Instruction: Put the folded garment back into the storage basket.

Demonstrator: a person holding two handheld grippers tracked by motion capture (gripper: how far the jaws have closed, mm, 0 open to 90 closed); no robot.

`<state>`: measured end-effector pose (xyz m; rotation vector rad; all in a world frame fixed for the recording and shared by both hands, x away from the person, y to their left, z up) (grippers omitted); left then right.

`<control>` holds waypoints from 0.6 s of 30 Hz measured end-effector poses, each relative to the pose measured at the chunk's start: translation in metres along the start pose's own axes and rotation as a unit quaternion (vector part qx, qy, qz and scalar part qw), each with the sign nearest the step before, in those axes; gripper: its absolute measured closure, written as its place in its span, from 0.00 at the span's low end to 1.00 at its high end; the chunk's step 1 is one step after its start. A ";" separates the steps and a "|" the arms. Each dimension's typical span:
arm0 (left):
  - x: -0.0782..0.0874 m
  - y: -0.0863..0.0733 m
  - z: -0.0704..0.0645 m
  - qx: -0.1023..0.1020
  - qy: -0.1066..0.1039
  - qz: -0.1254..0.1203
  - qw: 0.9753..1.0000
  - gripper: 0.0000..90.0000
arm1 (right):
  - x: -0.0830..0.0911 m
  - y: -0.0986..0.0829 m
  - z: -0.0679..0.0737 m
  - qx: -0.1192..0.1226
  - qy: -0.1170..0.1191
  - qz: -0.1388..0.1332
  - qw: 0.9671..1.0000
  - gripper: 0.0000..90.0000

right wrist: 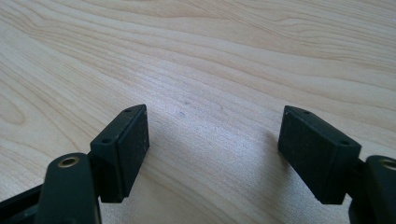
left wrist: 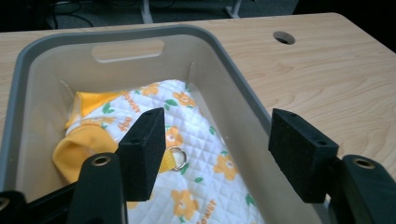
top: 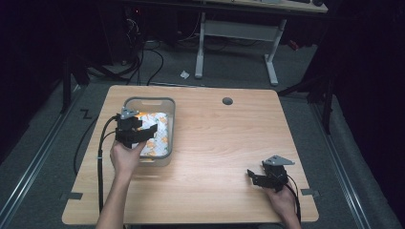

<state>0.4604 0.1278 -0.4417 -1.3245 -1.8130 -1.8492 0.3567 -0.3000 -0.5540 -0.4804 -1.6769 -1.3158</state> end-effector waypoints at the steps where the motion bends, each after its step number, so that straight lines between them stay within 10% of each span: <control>1: 0.000 0.000 -0.003 -0.003 -0.002 -0.001 1.000 0.41 | 0.000 0.000 0.000 0.000 0.000 0.000 1.000 0.28; 18: 0.005 -0.006 -0.036 -0.030 -0.033 -0.008 0.999 0.40 | 0.000 0.000 0.000 -0.001 0.000 0.001 1.000 0.28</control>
Point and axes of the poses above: each handheld gripper's, and its own axes: x roughly backward along the jaws, y roughly out of its top, z roughly to its left, the point moved 5 cm from there along -x, roughly forward along the jaws, and after that the axes turned 10 degrees about z, right-handed, at the moved point
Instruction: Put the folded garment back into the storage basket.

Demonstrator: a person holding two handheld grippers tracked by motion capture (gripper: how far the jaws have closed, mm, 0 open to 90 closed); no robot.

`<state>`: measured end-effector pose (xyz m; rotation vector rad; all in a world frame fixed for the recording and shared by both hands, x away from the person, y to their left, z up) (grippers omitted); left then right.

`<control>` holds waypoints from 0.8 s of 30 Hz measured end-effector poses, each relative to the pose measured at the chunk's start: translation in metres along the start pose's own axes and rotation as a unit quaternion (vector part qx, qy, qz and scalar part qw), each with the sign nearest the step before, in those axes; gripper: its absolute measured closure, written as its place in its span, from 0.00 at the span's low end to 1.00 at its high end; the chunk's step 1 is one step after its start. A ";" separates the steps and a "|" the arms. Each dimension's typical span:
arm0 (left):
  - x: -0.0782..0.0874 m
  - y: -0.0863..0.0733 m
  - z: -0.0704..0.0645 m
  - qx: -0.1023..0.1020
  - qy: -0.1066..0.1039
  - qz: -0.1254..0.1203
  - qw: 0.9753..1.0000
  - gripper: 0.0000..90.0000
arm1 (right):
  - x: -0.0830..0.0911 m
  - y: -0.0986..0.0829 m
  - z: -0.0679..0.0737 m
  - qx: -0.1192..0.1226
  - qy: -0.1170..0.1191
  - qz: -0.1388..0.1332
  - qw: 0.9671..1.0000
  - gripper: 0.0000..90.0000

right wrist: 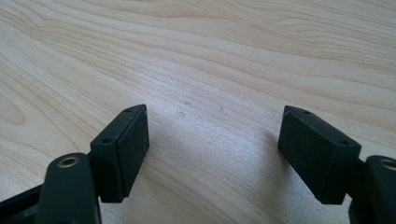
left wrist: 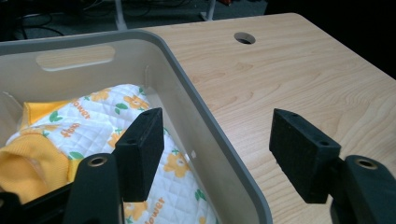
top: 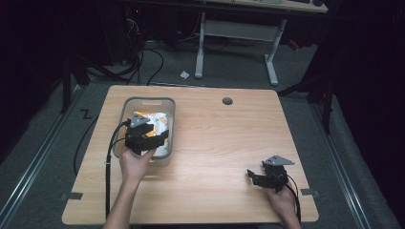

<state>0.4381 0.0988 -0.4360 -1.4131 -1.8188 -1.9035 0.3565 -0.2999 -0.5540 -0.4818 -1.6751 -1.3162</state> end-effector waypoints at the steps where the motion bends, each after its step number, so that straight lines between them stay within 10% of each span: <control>1: 0.000 0.000 -0.001 0.000 -0.002 0.000 1.000 0.40 | 0.000 0.000 0.000 0.000 0.000 0.000 1.000 0.28; 24: 0.002 0.000 -0.033 -0.019 -0.043 -0.014 0.999 0.40 | 0.000 0.000 0.000 0.000 0.000 0.000 1.000 0.28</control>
Point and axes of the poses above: each handheld gripper's, and its own axes: x roughly backward along the jaws, y roughly out of its top, z roughly to its left, the point moved 5 cm from there along -x, roughly forward along the jaws, and after that the axes turned 10 degrees about z, right-handed, at the moved point
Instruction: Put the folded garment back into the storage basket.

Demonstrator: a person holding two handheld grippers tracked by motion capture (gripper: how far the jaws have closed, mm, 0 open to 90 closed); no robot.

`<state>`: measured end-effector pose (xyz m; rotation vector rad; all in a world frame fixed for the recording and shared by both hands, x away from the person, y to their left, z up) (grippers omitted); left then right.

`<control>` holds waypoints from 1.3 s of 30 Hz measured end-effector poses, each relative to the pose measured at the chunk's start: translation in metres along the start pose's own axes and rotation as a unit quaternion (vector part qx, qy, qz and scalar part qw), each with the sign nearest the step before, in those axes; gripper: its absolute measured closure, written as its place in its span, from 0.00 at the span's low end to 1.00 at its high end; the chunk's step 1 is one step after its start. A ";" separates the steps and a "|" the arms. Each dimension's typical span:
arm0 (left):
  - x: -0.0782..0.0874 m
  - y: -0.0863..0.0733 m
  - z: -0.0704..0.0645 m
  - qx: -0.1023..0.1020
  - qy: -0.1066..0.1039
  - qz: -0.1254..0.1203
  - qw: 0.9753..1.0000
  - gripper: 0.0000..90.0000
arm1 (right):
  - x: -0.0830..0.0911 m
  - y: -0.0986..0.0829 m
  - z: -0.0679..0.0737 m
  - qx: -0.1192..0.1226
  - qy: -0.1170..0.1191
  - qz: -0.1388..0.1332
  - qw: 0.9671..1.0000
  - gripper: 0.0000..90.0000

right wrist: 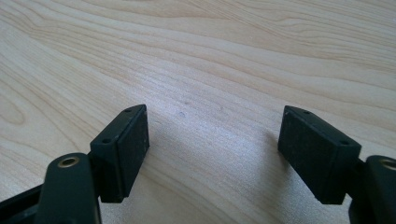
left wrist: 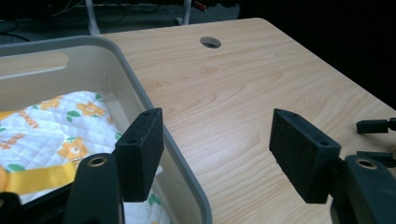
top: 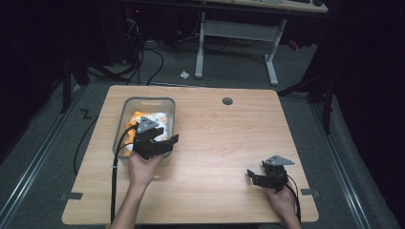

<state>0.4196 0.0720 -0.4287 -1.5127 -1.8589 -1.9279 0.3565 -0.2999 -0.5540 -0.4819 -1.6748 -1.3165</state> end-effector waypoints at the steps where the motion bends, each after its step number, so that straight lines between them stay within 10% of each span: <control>1: 0.000 0.000 -0.002 -0.001 -0.001 0.000 1.000 0.40 | 0.000 0.000 0.000 0.000 0.000 0.000 1.000 0.28; 39: -0.029 -0.011 -0.049 -0.035 -0.044 0.015 0.998 0.39 | 0.000 0.000 0.000 0.000 0.000 0.000 1.000 0.28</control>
Point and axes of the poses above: each handheld gripper's, and its own axes: x roughly backward along the jaws, y roughly out of its top, z roughly to its left, the point moved 5 cm from there along -x, roughly forward along the jaws, and after that the axes turned 10 degrees about z, right-handed, at the moved point
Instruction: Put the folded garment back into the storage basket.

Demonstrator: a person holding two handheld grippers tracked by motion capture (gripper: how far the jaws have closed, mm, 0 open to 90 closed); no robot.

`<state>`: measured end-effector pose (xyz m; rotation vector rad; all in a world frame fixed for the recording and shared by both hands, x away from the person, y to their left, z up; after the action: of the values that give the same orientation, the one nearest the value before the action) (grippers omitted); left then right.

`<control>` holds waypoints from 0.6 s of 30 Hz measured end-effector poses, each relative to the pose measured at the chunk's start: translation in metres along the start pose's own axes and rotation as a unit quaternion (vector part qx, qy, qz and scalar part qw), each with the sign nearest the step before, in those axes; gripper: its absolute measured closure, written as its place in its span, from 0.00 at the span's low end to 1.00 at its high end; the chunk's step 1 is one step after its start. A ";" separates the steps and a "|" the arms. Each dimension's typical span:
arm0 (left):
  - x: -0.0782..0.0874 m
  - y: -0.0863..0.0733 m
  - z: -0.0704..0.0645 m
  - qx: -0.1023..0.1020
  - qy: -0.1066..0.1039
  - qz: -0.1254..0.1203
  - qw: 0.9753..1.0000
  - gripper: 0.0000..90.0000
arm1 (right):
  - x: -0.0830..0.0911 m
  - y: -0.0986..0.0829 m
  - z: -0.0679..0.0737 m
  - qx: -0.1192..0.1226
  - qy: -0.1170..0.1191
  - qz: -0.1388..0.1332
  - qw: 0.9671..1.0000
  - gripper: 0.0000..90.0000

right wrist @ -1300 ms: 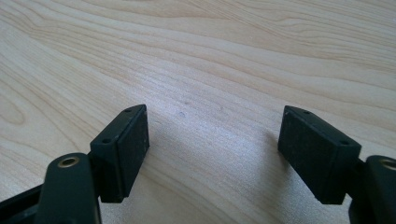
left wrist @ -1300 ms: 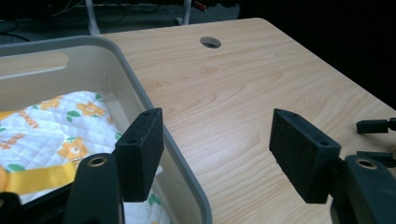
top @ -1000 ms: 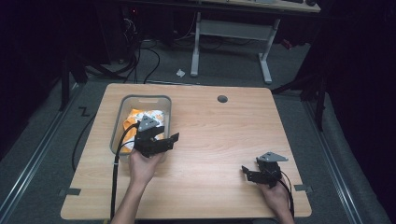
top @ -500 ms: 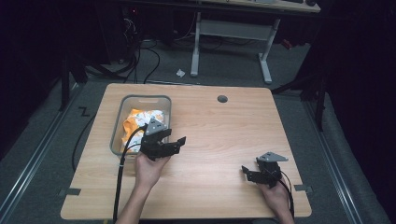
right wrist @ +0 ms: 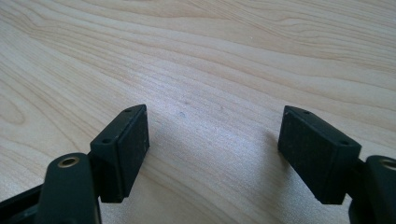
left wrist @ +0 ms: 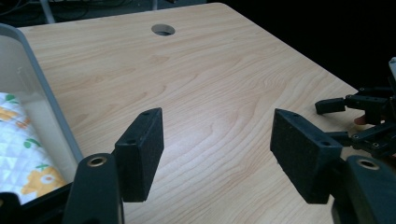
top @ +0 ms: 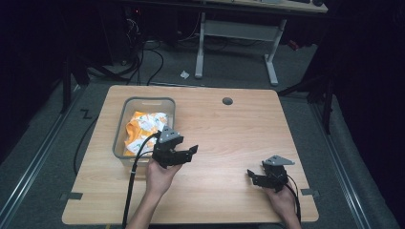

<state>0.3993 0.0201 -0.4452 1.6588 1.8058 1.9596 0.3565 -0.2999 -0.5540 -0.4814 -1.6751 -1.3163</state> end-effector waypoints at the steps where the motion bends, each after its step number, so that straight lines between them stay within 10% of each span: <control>1: -0.002 0.000 -0.001 -0.001 -0.002 -0.001 1.000 0.39 | 0.000 0.000 0.000 0.000 0.000 0.000 1.000 0.28; 18: -0.022 -0.009 -0.018 0.000 -0.037 0.010 0.999 0.39 | 0.000 0.000 0.000 0.001 0.000 0.000 1.000 0.28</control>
<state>0.3921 -0.0030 -0.4624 1.7305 1.7716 1.8797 0.3566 -0.2999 -0.5540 -0.4802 -1.6768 -1.3152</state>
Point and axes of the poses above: each handheld gripper's, and its own axes: x roughly backward along the jaws, y roughly out of its top, z roughly to its left, the point moved 5 cm from there along -x, roughly forward along the jaws, and after that the axes turned 10 degrees about z, right-handed, at the moved point
